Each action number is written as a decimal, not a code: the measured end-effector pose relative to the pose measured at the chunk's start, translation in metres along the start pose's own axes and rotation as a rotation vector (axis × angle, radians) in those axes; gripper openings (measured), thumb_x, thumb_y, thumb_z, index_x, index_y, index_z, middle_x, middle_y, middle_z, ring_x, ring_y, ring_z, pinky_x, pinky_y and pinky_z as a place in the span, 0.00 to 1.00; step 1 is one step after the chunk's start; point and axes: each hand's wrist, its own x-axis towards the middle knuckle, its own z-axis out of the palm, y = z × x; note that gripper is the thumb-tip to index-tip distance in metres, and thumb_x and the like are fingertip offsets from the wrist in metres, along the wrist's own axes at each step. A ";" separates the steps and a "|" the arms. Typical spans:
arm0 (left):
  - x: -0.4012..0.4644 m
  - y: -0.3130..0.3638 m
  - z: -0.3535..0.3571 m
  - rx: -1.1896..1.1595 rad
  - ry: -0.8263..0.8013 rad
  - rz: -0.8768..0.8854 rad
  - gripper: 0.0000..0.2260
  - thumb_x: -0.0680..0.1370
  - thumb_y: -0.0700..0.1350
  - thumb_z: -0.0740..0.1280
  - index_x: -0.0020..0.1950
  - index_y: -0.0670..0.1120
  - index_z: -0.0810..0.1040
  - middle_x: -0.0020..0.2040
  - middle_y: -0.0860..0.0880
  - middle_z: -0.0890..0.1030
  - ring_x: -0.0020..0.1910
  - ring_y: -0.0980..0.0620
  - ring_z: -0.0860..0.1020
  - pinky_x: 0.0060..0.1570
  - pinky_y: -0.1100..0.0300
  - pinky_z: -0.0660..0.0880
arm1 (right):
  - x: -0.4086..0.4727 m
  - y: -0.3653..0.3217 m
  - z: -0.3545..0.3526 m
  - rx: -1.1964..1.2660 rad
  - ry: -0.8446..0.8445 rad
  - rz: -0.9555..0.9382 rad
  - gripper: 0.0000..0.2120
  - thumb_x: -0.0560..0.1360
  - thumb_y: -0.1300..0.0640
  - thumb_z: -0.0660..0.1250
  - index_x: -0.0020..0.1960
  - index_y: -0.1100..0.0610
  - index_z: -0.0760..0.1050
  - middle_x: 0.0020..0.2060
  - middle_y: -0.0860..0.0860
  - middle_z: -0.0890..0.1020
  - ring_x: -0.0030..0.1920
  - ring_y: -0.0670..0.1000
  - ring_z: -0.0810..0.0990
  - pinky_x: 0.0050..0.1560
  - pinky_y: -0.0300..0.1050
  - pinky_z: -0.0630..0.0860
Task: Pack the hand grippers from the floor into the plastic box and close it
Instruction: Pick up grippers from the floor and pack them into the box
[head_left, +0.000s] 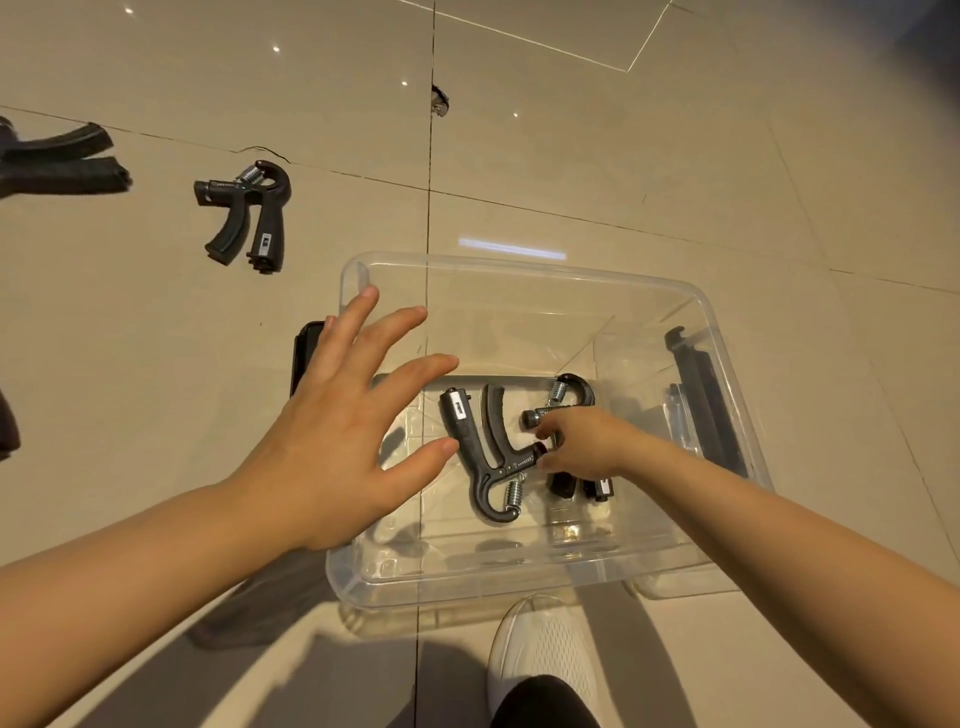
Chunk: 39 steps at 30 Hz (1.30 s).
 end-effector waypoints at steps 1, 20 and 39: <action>0.000 0.000 0.000 -0.001 0.001 -0.001 0.24 0.74 0.61 0.59 0.66 0.52 0.72 0.73 0.49 0.62 0.76 0.46 0.47 0.69 0.36 0.56 | 0.003 0.003 -0.003 -0.037 0.017 -0.008 0.20 0.76 0.50 0.65 0.66 0.55 0.71 0.61 0.54 0.76 0.58 0.54 0.75 0.54 0.45 0.73; 0.002 0.008 -0.004 0.241 -0.019 -0.116 0.24 0.71 0.59 0.57 0.64 0.52 0.72 0.74 0.45 0.60 0.75 0.44 0.55 0.69 0.33 0.45 | 0.006 0.017 0.002 -0.661 -0.023 -0.052 0.23 0.78 0.57 0.57 0.72 0.55 0.59 0.45 0.51 0.77 0.54 0.56 0.77 0.68 0.58 0.57; -0.001 0.005 -0.002 0.144 0.003 -0.120 0.25 0.72 0.59 0.56 0.66 0.52 0.73 0.73 0.48 0.63 0.76 0.49 0.51 0.72 0.42 0.43 | -0.002 0.007 -0.002 -0.674 0.105 -0.070 0.30 0.77 0.48 0.62 0.75 0.52 0.56 0.76 0.56 0.46 0.73 0.60 0.57 0.68 0.59 0.60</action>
